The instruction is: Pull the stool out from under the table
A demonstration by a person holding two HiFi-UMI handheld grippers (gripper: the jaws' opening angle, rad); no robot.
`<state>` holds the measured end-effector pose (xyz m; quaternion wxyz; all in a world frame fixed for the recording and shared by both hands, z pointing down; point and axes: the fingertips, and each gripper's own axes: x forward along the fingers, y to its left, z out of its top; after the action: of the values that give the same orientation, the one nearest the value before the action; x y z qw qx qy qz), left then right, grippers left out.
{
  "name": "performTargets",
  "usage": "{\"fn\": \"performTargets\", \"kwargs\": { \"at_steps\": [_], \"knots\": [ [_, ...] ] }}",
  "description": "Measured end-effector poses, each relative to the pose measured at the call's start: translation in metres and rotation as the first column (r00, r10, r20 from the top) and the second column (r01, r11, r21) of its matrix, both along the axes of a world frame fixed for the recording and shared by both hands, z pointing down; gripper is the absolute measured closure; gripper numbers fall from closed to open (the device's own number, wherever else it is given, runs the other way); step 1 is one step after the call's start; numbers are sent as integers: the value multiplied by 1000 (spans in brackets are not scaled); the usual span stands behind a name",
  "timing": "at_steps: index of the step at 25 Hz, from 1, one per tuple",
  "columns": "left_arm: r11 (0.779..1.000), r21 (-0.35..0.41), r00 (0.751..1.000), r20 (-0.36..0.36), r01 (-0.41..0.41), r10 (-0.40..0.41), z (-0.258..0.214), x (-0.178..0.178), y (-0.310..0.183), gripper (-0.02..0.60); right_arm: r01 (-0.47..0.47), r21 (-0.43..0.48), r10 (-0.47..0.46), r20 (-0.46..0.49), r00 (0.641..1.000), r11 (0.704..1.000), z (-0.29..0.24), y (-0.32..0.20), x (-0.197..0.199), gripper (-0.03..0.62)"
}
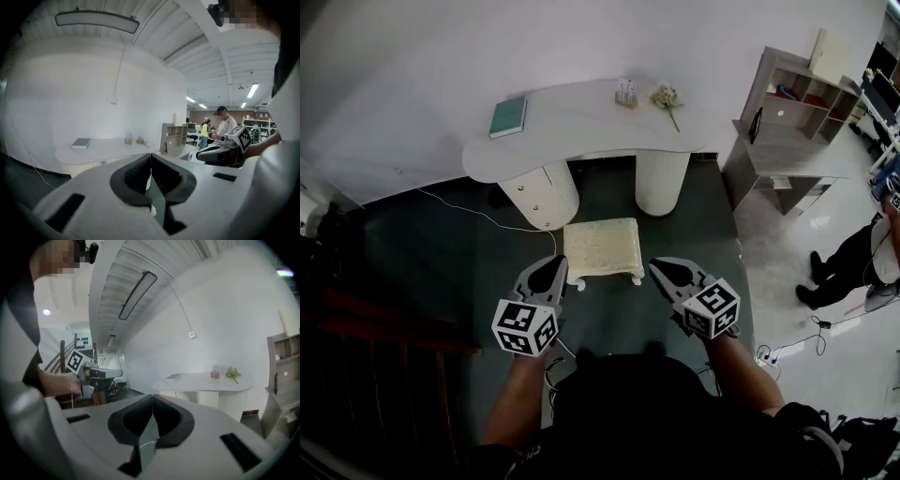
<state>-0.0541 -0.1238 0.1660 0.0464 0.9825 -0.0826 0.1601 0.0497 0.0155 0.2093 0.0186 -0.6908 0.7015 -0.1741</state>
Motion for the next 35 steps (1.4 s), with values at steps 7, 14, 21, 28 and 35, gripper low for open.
{"fn": "performTargets", "kwargs": {
  "at_steps": [7, 14, 21, 28, 35],
  "knots": [
    [997, -81, 992, -128, -3, -7, -31, -76, -75, 569, -42, 103, 46, -40, 998, 994, -71, -61, -57, 588],
    [1000, -20, 995, -98, -14, 12, -33, -111, -125, 572, -71, 139, 82, -80, 993, 988, -96, -99, -94, 589],
    [999, 9, 996, -80, 52, -51, -30, -112, -119, 574, -117, 141, 132, -106, 986, 983, -98, -79, -81, 589],
    [999, -8, 996, -68, 50, -51, -22, -85, -106, 574, -114, 137, 126, -85, 988, 984, -90, -80, -61, 591],
    [996, 1, 993, -87, 85, -85, -32, -74, -111, 572, -117, 135, 127, -66, 990, 984, -84, -69, -44, 591]
  ]
}}
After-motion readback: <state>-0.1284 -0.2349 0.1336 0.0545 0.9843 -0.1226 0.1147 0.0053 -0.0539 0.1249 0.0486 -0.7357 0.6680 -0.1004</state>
